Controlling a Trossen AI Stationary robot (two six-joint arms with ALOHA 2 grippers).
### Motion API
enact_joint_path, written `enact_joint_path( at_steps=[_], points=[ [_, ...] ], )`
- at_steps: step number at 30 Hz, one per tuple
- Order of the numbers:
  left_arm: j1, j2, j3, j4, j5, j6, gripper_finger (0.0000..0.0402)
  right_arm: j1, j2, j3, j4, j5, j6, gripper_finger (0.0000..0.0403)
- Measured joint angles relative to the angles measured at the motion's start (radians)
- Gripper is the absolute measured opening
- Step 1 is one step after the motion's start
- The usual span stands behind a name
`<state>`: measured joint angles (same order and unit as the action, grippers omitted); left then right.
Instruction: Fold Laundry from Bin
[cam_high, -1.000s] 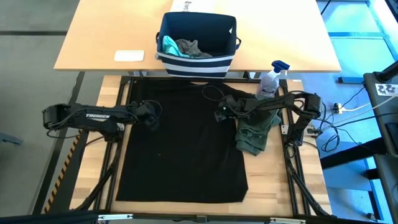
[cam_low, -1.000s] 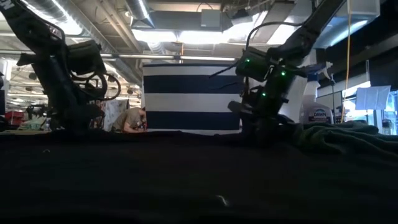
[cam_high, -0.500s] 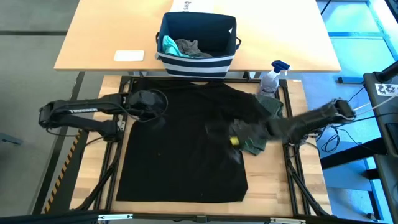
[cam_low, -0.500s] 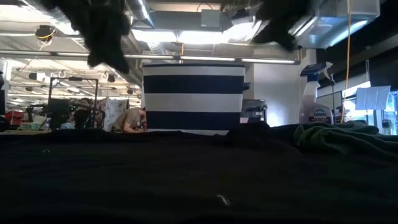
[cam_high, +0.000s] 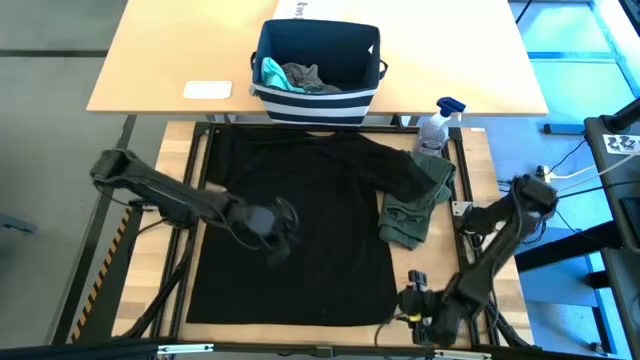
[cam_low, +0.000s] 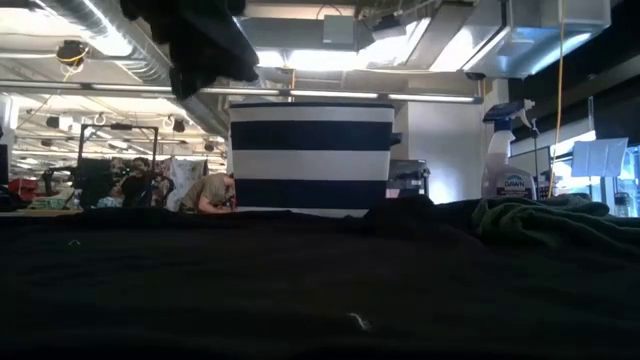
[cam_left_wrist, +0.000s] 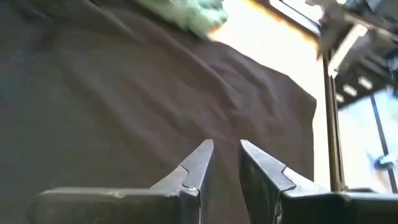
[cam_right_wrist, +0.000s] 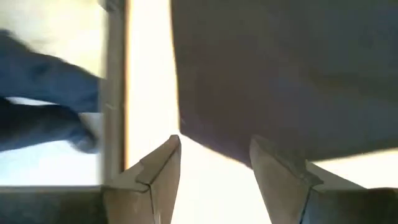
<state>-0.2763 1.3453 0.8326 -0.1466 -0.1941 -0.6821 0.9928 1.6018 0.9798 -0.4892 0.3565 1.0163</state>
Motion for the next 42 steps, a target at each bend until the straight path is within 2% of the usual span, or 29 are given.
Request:
enact_joint_path(
  at_steps=[6,13,16,22,25,29,33,35,42],
  points=[
    [-0.068,0.226,0.0,0.151,-0.005,-0.026,0.007,0.082,0.161,0.0,0.032,0.218,0.188,0.0192],
    [-0.098,0.379,-0.001,0.235,0.019,-0.145,0.007,0.088,0.285,0.002,0.087,0.252,0.24,0.0192],
    [-0.106,0.398,-0.001,0.25,0.052,-0.171,0.007,0.088,0.271,0.008,0.099,0.245,0.287,0.0192],
    [-0.116,0.399,-0.001,0.262,0.051,-0.18,0.007,0.152,0.17,0.037,0.059,0.25,0.294,0.0192],
    [-0.116,0.398,-0.001,0.305,0.035,-0.176,0.007,0.195,0.181,0.02,0.036,0.248,0.354,0.0192],
    [-0.116,0.398,-0.001,0.33,-0.036,-0.168,0.007,0.222,0.235,-0.032,0.06,0.241,0.459,0.0192],
    [-0.116,0.398,0.0,0.339,-0.061,-0.138,0.007,0.198,0.27,-0.048,0.088,0.288,0.468,0.0192],
    [-0.116,0.398,0.0,0.34,-0.067,-0.124,0.007,0.179,0.282,-0.047,0.086,0.33,0.437,0.0192],
    [-0.114,0.398,0.0,0.339,-0.109,-0.12,0.007,0.081,0.282,-0.033,0.071,0.361,0.306,0.0192]
  ],
)
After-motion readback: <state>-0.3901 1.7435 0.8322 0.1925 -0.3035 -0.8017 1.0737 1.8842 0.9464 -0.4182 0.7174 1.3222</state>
